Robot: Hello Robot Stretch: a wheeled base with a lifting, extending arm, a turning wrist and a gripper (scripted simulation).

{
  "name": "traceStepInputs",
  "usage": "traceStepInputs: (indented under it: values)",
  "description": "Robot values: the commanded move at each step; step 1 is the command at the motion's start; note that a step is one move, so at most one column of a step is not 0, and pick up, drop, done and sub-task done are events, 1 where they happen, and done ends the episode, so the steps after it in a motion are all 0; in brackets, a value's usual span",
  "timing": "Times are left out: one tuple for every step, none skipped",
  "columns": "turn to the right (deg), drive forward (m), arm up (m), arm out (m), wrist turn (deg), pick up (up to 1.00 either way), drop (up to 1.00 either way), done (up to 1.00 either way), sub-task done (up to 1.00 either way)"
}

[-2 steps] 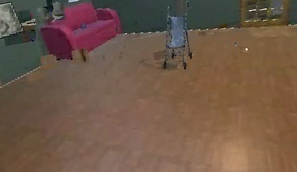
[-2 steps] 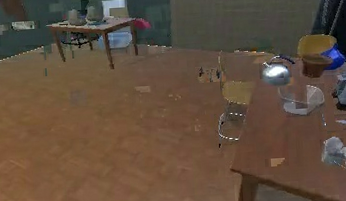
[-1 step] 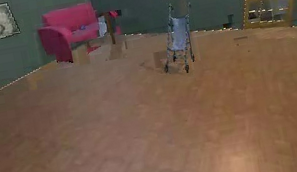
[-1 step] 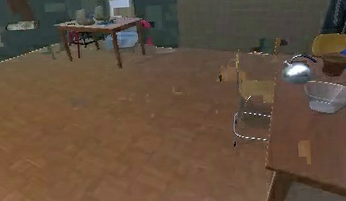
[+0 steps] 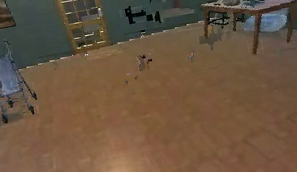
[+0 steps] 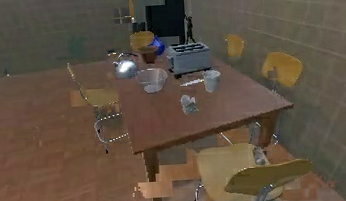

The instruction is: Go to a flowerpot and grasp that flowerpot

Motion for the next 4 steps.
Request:
traceStepInputs:
  values:
    - [39.0, 0.00, 0.00, 0.00, 0.0, 0.00, 0.00, 0.00, 0.00]
    - [0.0, 1.00, 0.00, 0.00, 0.0, 0.00, 0.00, 0.00, 0.00]
    - [33.0, 0.00, 0.00, 0.00, 0.0, 0.00, 0.00, 0.00, 0.00]
    - [0.0, 0.05, 0.00, 0.00, 0.0, 0.00, 0.00, 0.00, 0.00]
